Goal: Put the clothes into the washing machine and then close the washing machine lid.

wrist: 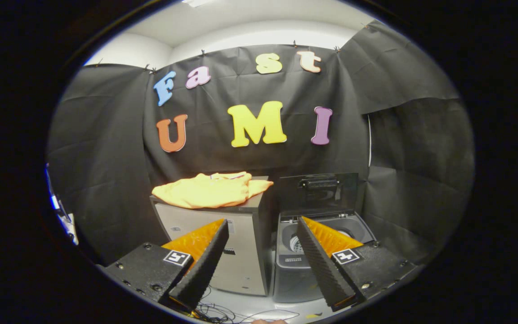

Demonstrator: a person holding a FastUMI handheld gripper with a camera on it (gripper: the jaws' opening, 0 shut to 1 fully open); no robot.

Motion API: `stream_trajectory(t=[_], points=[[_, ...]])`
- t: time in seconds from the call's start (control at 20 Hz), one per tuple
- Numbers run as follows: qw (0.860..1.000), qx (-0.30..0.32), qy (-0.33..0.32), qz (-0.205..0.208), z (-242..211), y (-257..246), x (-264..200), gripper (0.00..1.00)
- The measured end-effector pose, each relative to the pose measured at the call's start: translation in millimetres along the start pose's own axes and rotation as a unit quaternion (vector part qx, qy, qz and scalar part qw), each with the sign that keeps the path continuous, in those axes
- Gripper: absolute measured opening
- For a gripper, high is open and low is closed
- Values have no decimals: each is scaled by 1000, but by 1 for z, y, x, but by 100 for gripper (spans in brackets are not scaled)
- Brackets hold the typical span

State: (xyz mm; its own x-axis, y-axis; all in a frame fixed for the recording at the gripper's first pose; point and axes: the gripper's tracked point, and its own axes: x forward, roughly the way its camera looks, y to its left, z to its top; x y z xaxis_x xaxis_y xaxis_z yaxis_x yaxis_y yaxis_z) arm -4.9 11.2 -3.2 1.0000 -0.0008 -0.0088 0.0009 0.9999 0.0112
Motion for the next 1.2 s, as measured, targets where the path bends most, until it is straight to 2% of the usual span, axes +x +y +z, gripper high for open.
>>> stream_trajectory(t=[0.35,0.7,1.2], points=[[1000,0,4,-14,-3,5,1,100],[1000,2,-4,-25,13,20,11,99],[1000,0,6,-12,57,71,59,99]])
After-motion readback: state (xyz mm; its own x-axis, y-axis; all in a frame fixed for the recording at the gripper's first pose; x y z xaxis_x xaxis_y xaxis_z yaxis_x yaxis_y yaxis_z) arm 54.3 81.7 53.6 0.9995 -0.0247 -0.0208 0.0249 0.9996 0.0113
